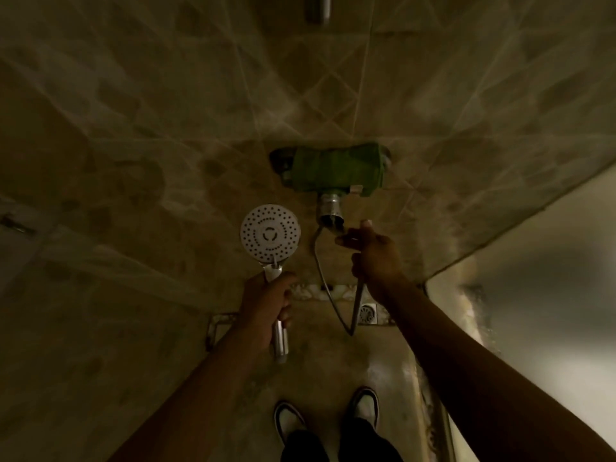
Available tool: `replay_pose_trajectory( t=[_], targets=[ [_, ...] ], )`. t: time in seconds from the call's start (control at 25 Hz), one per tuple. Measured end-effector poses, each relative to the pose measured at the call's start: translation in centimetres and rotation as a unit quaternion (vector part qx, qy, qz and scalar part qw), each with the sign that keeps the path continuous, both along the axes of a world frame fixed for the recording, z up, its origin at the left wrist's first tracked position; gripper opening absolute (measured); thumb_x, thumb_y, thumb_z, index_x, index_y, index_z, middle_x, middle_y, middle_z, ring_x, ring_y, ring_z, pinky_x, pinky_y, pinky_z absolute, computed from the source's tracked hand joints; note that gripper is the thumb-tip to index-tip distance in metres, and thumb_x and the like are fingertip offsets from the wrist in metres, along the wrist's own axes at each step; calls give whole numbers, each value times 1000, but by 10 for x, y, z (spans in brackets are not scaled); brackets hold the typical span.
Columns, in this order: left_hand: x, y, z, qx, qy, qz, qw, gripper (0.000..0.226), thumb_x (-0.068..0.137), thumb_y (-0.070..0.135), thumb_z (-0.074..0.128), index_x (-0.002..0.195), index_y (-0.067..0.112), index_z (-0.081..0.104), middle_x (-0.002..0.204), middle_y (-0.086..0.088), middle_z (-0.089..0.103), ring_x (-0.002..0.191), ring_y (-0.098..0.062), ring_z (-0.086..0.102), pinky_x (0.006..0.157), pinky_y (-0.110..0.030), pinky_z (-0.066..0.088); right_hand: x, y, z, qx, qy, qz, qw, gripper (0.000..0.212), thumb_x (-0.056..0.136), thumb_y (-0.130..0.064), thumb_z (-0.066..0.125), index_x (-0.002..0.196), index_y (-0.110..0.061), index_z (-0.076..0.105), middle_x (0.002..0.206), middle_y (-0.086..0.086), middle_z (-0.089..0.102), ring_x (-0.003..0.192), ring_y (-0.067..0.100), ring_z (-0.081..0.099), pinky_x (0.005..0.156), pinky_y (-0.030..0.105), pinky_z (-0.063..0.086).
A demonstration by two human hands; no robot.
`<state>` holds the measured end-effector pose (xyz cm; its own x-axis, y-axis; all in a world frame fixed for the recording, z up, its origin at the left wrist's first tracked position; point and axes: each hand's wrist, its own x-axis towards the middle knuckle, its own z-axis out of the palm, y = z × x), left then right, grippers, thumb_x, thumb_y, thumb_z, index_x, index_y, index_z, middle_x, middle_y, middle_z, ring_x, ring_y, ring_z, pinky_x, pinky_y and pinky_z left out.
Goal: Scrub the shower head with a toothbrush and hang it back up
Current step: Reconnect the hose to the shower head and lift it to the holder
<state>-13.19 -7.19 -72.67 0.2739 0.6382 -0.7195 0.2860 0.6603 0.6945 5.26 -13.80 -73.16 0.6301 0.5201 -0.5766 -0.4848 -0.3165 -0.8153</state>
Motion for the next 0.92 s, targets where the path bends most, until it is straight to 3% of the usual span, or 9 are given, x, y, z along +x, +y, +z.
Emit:
replay_pose_trajectory(
  t=[0.24,0.4,0.44,0.52,0.6,0.8,0.92],
  targets=[
    [0,-6,-20,-5,-8,-1,1000,26,89,16,69,73,11,49,44,2,36,33,-13,29,44,-23,28,-2,14,-10,43,82,-32,995,47,105,-45,35,102,-8,62,79,7,70,39,10,34,40,25,28],
    [-1,0,-26,-12,-12,26,1000,15,88,18,69,88,11,56,46,3,35,35,-13,28,44,-24,27,-6,28,-7,-2,82,-85,993,31,105,-35,39,82,-25,57,67,6,54,44,13,36,43,27,29],
    [-1,0,-27,-14,-14,26,999,16,88,18,69,88,11,55,46,3,35,35,-13,27,43,-23,27,-7,32,-8,-12,84,-94,992,29,105,-33,39,85,-24,58,67,7,53,45,14,37,43,27,30],
    [-2,-2,-26,-12,-18,17,1000,18,89,18,69,82,11,54,46,3,35,35,-12,27,43,-23,27,-8,38,-13,-16,98,-92,991,28,106,-31,35,117,-23,59,68,6,51,46,13,36,43,27,30],
    [-1,-5,-25,-10,-19,14,1000,21,89,17,69,75,11,56,46,2,36,34,-12,28,43,-23,27,-6,40,-17,-11,111,-84,990,39,107,-30,30,143,-26,44,67,4,47,48,12,34,44,27,29],
    [1,-3,-27,-3,-21,14,1000,13,88,18,69,90,12,57,47,1,35,34,-12,28,43,-22,27,-7,38,-18,0,117,-78,990,43,107,-31,27,148,-24,37,66,3,46,48,11,35,42,26,30],
    [1,-3,-27,-4,-24,18,1000,19,87,18,69,81,11,52,47,1,35,33,-12,28,42,-22,27,-10,36,-19,-3,111,-70,991,43,107,-32,26,148,-23,36,67,5,47,47,12,36,42,26,30]
  ],
)
